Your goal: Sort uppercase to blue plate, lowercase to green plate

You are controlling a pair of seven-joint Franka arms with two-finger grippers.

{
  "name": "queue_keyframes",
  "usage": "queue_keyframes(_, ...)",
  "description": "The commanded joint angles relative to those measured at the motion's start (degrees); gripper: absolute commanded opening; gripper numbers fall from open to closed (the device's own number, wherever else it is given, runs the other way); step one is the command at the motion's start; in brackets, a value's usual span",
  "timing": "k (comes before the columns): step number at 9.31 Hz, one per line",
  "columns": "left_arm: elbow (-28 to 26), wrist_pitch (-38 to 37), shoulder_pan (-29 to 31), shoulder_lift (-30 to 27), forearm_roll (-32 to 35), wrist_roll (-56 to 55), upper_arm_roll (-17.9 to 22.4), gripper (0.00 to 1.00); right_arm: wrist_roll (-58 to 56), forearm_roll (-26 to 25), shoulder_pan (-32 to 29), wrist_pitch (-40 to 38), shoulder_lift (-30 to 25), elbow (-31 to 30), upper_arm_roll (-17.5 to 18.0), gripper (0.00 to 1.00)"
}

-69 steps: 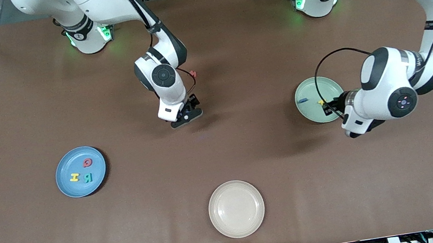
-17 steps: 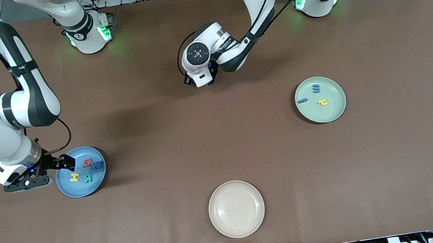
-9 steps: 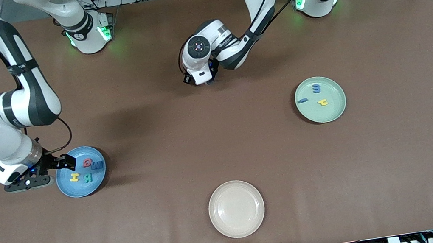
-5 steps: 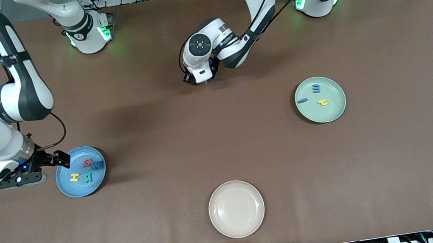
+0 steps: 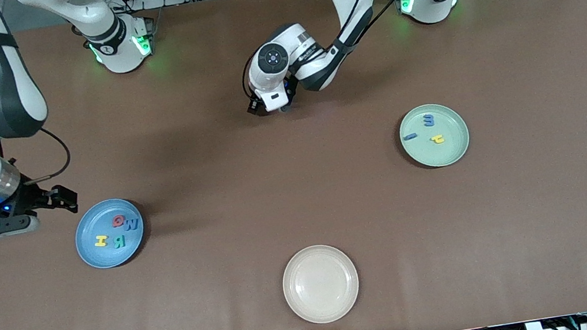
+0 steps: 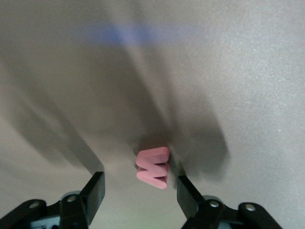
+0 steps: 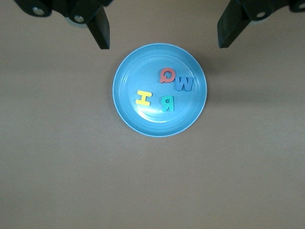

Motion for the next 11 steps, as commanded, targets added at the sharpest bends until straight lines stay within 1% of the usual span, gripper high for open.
queue_keyframes(1,-1.21,2.63,0.52,-0.33,1.96,-1.93,-0.17,0.70,-0.42,-0.24,-3.83,-5.59,-2.90,2.19,3.28,1.00)
queue_keyframes(2,-1.30,2.98,0.52,-0.33,1.96,-1.93,-0.08,0.67,-0.34,-0.15,-4.01,-8.24,-2.90,4.65,3.38,1.00)
queue_keyframes(3,-1.39,2.90,0.52,-0.24,2.05,-1.76,-0.08,0.61,-0.25,-0.15,-3.92,-9.31,-2.90,5.90,3.29,1.00)
queue_keyframes(4,-1.48,2.90,0.78,-0.15,2.92,-1.76,-0.08,0.59,-0.25,-0.15,-3.84,-10.54,-2.90,7.04,3.20,1.00)
queue_keyframes(5,-1.74,2.90,0.78,-0.15,3.71,-1.76,-0.08,0.57,-0.25,-0.15,-3.75,-13.86,-2.90,9.49,3.20,1.00)
queue_keyframes(6,-1.74,2.90,0.78,-0.15,3.89,-1.67,-0.08,0.56,-0.16,-0.06,-3.66,-18.33,-2.90,12.99,3.20,1.00)
queue_keyframes(8,-2.18,2.03,1.04,-0.24,4.16,-1.15,-0.16,0.55,0.28,-0.06,-3.31,-23.27,-2.90,17.75,3.46,1.00)
queue_keyframes(10,-2.01,-1.04,1.04,-0.24,4.68,-0.62,-0.34,0.59,0.28,-0.15,-2.70,-28.46,-2.81,23.11,3.38,1.00)
queue_keyframes(11,-1.83,-2.36,0.96,-0.24,5.12,-0.53,-0.43,0.59,0.37,0.03,-2.69,-29.09,-2.81,23.57,3.46,1.00)
